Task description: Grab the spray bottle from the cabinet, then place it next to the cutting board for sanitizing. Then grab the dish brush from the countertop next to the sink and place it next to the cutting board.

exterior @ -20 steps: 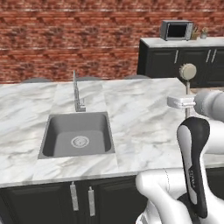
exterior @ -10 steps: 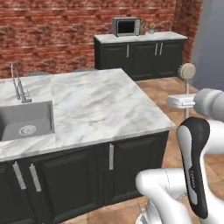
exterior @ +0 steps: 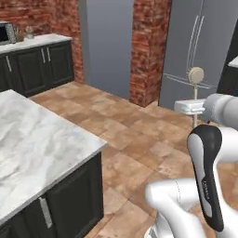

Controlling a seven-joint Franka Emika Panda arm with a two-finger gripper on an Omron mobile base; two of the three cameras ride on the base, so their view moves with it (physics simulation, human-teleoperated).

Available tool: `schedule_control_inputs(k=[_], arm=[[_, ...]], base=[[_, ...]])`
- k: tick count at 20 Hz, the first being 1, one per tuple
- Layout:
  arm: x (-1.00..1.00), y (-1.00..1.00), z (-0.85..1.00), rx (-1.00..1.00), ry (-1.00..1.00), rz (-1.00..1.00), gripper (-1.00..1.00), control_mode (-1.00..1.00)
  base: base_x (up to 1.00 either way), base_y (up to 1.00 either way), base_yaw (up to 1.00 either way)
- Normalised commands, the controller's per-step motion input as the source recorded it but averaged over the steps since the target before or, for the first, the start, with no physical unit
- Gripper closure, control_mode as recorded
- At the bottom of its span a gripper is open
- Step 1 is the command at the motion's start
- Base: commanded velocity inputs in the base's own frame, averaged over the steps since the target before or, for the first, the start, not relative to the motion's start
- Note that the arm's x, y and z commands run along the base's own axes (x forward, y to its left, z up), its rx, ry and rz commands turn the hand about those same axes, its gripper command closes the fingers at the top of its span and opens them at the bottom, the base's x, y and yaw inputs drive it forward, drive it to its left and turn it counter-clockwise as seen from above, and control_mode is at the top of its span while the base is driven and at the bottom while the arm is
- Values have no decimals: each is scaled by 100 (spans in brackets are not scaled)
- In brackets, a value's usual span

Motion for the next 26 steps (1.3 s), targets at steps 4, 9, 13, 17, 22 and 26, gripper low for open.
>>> schedule_control_inputs(k=[4, 9, 13, 17, 22, 26], arm=[[0, 0, 0, 0, 0, 0, 100, 100], [0, 0, 0, 0, 0, 0, 100, 100], [0, 0, 0, 0, 0, 0, 100, 100], [0, 0, 0, 0, 0, 0, 100, 100], [0, 0, 0, 0, 0, 0, 100, 100], [0, 0, 0, 0, 0, 0, 100, 100]], base=[[0, 0, -100], [0, 0, -100], [0, 0, -100], [35, 38, -89], [99, 39, -54], [100, 6, -38]])
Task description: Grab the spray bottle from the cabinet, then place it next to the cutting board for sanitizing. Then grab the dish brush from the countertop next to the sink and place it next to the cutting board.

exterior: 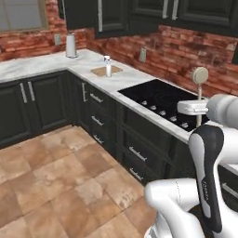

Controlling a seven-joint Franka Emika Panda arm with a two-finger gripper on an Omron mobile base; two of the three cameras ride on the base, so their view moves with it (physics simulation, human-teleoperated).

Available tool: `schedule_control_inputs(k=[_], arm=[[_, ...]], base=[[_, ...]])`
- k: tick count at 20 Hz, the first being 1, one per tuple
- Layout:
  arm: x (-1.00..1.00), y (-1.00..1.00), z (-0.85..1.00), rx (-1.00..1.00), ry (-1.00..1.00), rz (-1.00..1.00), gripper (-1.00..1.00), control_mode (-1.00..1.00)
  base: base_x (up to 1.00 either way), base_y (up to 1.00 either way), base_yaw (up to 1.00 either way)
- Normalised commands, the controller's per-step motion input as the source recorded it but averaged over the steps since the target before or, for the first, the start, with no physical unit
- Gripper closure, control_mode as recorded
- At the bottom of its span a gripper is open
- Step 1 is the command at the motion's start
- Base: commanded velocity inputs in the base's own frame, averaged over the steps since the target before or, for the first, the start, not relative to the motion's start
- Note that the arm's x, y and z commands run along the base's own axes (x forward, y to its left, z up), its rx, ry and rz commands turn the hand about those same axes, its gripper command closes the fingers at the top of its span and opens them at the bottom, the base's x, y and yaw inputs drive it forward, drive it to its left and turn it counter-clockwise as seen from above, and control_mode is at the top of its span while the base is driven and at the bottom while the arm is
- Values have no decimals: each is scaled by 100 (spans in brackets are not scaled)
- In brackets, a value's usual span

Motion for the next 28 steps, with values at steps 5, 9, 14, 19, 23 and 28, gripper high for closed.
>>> schedule_control_inputs(k=[5, 9, 14, 19, 23, 28], arm=[[0, 0, 0, 0, 0, 0, 100, 100], [0, 0, 0, 0, 0, 0, 100, 100], [0, 0, 0, 0, 0, 0, 100, 100], [0, 0, 0, 0, 0, 0, 100, 100], [0, 0, 0, 0, 0, 0, 100, 100], [0, 0, 0, 0, 0, 0, 100, 100]], base=[[100, 23, -41], [100, 77, -48], [100, 100, -42], [100, 100, -41], [62, 100, -38], [32, 100, -42]])
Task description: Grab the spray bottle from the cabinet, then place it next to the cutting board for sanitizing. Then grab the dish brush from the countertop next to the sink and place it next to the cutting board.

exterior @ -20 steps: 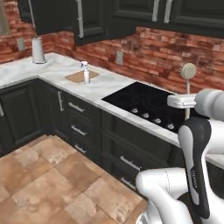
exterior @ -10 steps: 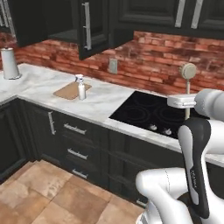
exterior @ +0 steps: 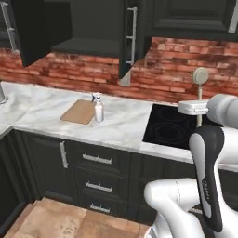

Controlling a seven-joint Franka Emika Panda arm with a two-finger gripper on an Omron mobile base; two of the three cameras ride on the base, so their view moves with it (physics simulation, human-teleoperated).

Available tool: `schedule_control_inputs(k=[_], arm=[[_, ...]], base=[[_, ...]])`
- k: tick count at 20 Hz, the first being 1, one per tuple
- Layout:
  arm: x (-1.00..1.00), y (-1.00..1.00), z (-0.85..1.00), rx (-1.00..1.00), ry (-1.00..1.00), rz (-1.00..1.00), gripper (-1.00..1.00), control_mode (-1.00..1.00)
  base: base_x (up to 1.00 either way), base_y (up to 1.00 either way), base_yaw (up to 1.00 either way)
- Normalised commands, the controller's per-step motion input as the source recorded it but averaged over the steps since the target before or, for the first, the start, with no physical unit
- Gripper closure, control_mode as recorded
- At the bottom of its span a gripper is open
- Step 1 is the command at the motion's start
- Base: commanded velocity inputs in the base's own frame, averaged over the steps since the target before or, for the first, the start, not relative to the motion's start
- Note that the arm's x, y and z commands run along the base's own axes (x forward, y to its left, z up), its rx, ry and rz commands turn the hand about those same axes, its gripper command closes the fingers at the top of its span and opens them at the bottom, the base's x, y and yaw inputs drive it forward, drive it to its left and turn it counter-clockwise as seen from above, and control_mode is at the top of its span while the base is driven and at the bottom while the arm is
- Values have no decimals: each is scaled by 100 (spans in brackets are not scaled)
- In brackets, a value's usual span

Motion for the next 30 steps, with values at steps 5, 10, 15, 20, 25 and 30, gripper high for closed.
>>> schedule_control_inputs(k=[5, 10, 15, 20, 25, 30], arm=[[0, 0, 0, 0, 0, 0, 100, 100], [0, 0, 0, 0, 0, 0, 100, 100], [0, 0, 0, 0, 0, 0, 100, 100], [0, 0, 0, 0, 0, 0, 100, 100], [0, 0, 0, 0, 0, 0, 100, 100], [0, 0, 0, 0, 0, 0, 100, 100]], base=[[-16, 100, -42], [-66, 82, -35], [-1, 100, -35], [60, 97, -32], [69, 49, -22], [81, 32, -10]])
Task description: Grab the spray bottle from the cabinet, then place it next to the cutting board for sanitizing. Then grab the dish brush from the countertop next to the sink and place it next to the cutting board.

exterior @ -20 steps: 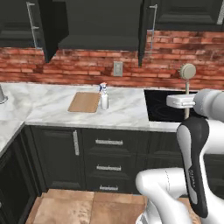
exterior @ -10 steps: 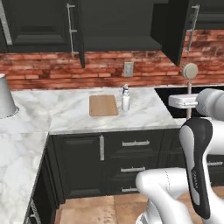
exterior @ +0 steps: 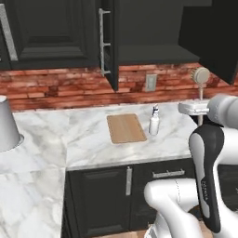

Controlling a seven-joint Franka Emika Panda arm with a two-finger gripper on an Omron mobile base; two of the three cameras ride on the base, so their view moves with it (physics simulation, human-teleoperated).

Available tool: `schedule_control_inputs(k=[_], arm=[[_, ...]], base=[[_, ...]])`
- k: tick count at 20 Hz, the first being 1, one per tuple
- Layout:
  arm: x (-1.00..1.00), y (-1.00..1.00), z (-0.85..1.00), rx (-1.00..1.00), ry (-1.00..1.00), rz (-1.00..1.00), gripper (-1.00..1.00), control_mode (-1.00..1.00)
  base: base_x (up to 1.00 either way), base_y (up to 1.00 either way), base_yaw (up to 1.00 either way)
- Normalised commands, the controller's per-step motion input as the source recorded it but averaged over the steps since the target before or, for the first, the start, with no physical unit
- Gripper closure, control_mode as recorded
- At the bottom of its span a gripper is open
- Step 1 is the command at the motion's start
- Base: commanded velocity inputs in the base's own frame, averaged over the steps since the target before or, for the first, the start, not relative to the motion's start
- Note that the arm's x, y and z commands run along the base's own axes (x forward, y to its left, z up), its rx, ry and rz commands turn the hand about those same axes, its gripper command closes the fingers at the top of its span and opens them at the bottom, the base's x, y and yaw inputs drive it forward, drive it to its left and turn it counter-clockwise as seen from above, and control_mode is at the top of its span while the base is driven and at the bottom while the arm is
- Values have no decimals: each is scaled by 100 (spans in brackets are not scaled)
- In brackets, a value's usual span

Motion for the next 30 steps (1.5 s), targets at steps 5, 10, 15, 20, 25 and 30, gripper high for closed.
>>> schedule_control_inputs(k=[5, 10, 15, 20, 25, 30], arm=[[0, 0, 0, 0, 0, 0, 100, 100], [0, 0, 0, 0, 0, 0, 100, 100], [0, 0, 0, 0, 0, 0, 100, 100], [0, 0, 0, 0, 0, 0, 100, 100], [2, 47, -37, -6, 10, 8, 100, -100], [27, 76, -73, -8, 37, 14, 100, -100]], base=[[83, 5, -4], [71, 9, 0], [64, 27, 0], [39, 31, 0], [5, 8, 0], [0, 0, 0]])
